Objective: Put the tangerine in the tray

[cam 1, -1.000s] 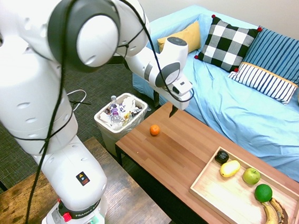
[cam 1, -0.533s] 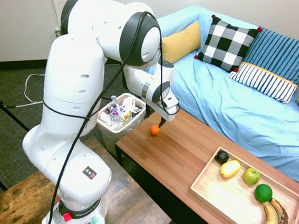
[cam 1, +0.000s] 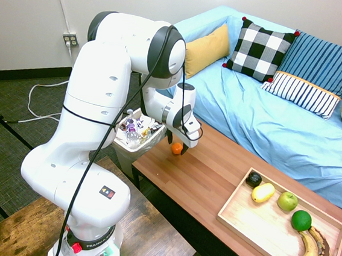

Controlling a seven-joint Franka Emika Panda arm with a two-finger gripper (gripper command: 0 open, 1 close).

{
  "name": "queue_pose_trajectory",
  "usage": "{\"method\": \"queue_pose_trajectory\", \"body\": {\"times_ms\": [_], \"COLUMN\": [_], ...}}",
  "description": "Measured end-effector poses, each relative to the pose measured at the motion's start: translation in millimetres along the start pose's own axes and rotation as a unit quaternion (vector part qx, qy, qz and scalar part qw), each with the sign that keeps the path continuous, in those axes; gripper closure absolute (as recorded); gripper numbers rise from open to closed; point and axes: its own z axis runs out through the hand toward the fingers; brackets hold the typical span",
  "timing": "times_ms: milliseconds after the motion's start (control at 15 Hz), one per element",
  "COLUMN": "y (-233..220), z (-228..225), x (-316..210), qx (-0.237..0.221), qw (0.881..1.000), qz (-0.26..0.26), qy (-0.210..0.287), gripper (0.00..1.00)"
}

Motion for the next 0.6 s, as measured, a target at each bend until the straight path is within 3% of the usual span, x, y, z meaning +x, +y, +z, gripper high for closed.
{"method": "queue_pose_trajectory", "body": {"times_ms": [600], "y": [-8.8], "z": [8.0], "x": [0.3], "qx": [-0.001], "qw": [1.000], "qz": [0.013], "qy": [-0.001], "gripper": [1.00]}}
